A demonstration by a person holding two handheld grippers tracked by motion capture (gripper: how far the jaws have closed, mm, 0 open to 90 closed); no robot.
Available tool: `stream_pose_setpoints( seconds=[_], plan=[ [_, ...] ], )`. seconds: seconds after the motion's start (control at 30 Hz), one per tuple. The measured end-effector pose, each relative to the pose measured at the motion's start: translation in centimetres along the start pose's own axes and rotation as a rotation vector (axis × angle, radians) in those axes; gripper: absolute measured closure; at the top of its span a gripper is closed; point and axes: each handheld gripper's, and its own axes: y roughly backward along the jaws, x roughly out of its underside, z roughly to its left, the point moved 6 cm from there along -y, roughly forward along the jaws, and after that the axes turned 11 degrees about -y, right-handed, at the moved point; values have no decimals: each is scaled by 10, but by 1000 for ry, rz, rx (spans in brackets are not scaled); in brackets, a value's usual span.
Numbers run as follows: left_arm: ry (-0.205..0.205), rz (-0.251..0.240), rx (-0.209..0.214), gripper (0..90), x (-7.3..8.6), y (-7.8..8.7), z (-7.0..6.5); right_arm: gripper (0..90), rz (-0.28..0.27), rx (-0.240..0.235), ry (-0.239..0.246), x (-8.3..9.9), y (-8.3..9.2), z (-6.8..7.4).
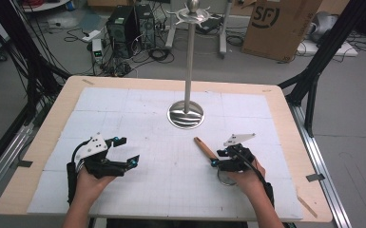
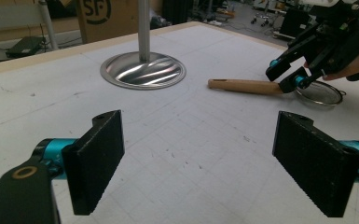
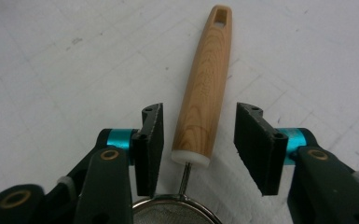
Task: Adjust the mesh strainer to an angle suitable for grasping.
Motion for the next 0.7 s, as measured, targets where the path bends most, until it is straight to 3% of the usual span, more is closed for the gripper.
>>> stream_pose_setpoints(
  seconds=[0.37, 0.7],
  plan=[
    [-1, 10, 4, 172, 1, -2, -1, 629, 57, -5, 8, 4, -5, 0],
    [-2, 8, 9, 172, 0, -1, -2, 655, 64, -12, 14, 5, -4, 2]
  ],
)
